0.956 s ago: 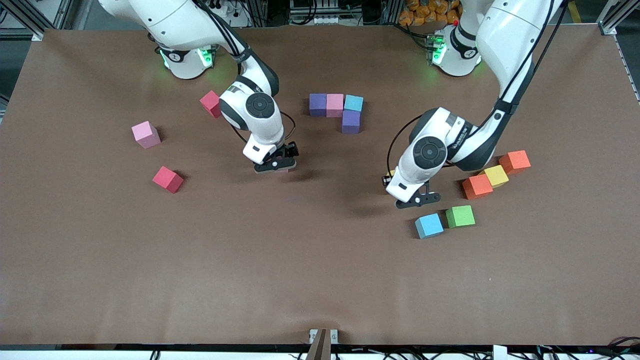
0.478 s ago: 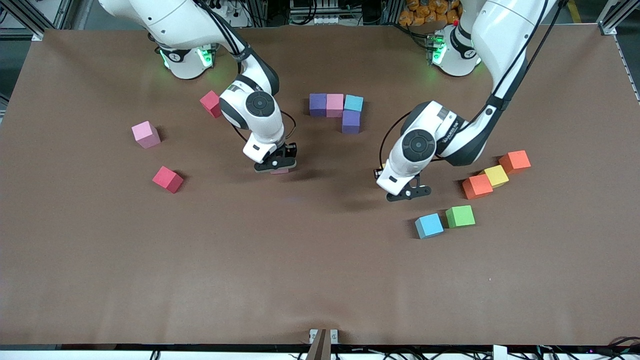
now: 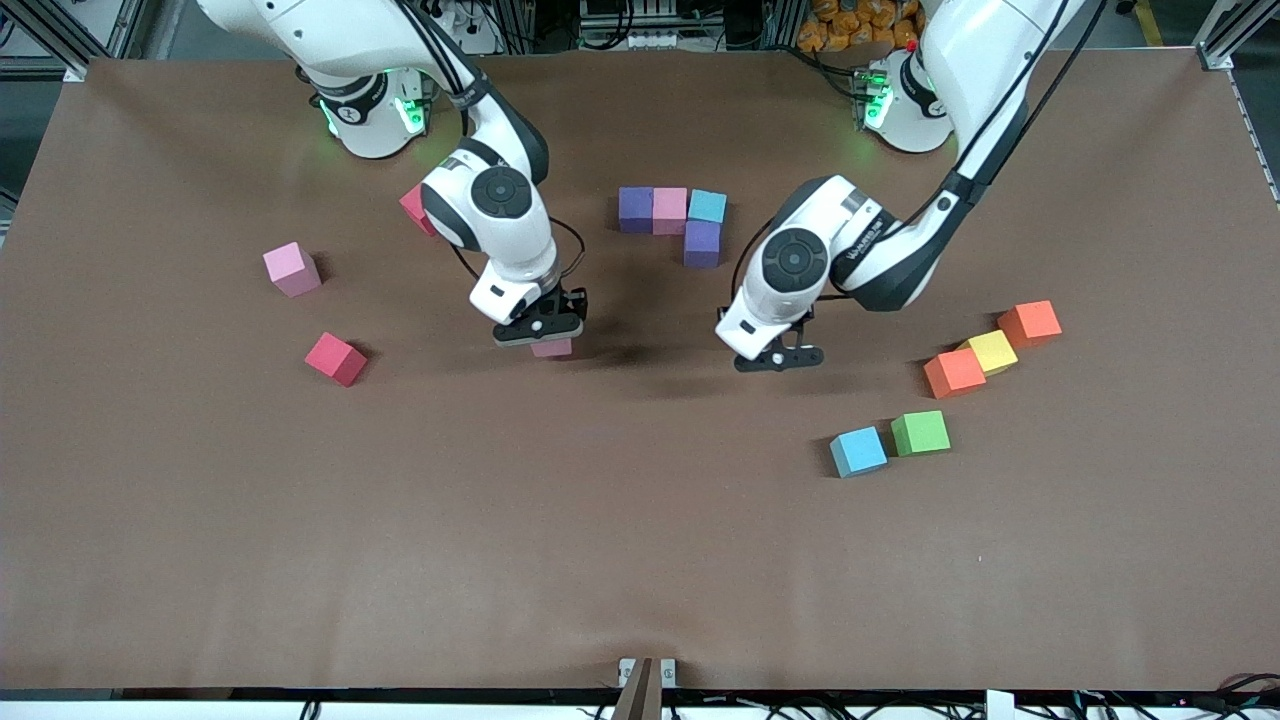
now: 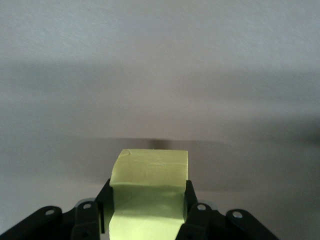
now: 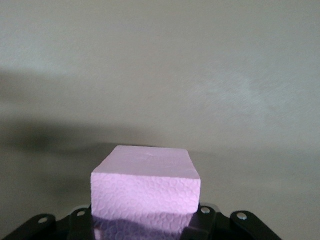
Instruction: Form number 2 with 11 blocks
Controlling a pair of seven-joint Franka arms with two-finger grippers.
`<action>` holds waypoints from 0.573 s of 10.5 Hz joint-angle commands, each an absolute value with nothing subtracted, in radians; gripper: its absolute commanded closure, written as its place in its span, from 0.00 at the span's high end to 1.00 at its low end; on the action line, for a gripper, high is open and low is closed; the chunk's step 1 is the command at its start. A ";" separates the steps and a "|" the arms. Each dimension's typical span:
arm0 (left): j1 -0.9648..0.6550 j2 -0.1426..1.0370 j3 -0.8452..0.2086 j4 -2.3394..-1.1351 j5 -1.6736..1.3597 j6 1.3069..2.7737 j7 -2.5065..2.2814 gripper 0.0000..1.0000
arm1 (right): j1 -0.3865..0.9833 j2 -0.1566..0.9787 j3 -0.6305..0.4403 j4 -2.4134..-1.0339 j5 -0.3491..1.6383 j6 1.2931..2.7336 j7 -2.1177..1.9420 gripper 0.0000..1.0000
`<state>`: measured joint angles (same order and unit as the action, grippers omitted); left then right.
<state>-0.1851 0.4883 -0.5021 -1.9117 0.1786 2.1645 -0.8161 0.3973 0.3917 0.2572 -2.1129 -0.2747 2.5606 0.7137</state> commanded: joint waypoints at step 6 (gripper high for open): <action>-0.291 0.492 -0.505 -1.924 0.193 2.169 -0.960 0.55 | 0.288 0.419 0.276 -1.936 -0.246 2.386 0.557 0.00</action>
<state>-0.2823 0.4927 -0.5061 -1.9177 0.1787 2.1650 -0.9278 0.3020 0.3937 0.2573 -2.0219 -0.2701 2.4580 0.5832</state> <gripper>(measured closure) 0.441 0.427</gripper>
